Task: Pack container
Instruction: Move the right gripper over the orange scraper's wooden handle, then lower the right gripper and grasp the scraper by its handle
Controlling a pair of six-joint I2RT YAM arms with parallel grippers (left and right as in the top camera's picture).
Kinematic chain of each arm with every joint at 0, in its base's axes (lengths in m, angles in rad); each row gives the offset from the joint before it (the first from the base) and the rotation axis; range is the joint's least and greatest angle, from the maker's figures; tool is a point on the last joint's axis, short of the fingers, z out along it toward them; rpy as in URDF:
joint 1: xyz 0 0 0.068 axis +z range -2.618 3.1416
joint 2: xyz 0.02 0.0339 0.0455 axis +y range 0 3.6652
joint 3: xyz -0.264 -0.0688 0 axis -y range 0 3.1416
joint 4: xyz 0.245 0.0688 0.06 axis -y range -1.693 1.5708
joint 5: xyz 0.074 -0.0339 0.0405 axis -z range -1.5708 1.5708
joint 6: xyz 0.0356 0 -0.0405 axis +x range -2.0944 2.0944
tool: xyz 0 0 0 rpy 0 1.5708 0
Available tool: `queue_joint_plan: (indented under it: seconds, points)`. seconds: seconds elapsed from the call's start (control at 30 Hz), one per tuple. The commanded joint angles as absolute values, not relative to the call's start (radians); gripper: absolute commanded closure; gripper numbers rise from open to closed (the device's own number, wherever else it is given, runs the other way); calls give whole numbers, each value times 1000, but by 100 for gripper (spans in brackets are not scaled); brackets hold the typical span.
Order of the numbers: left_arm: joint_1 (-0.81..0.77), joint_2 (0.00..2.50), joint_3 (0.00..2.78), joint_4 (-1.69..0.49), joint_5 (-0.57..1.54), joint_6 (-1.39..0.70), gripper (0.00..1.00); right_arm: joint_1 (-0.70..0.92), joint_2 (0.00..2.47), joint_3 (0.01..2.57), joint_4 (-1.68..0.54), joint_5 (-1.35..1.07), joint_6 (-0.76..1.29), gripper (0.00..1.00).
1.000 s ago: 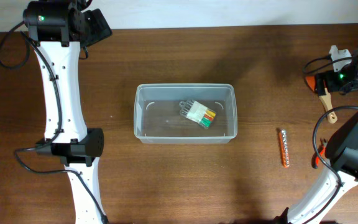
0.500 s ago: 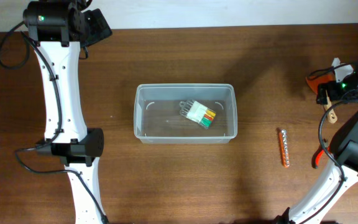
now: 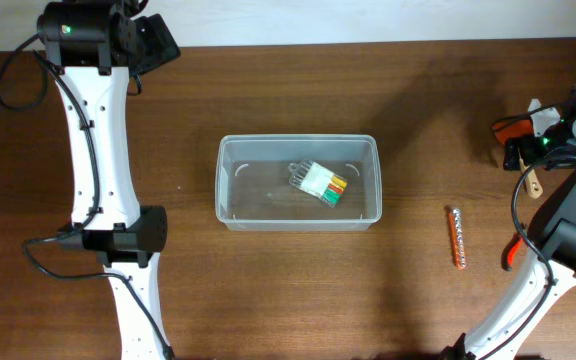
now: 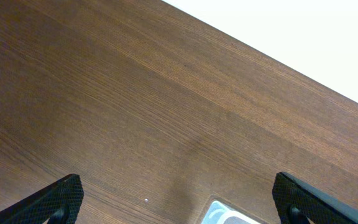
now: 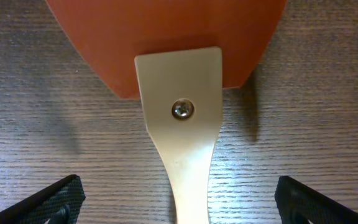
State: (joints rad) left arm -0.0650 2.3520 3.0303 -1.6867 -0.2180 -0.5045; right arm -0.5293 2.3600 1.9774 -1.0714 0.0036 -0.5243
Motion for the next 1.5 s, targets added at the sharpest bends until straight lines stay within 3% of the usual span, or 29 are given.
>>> queue_joint_plan:
  seconds: [0.0, 1.47]
  points:
    - [-63, 2328, 3041, -1687, -225, -495, 1, -525, 2379, 1977, -1069, 8, -515, 1]
    - [-63, 2328, 3041, -1687, -226, -495, 1, -525, 2399, 1977, -1062, -60, -488, 2]
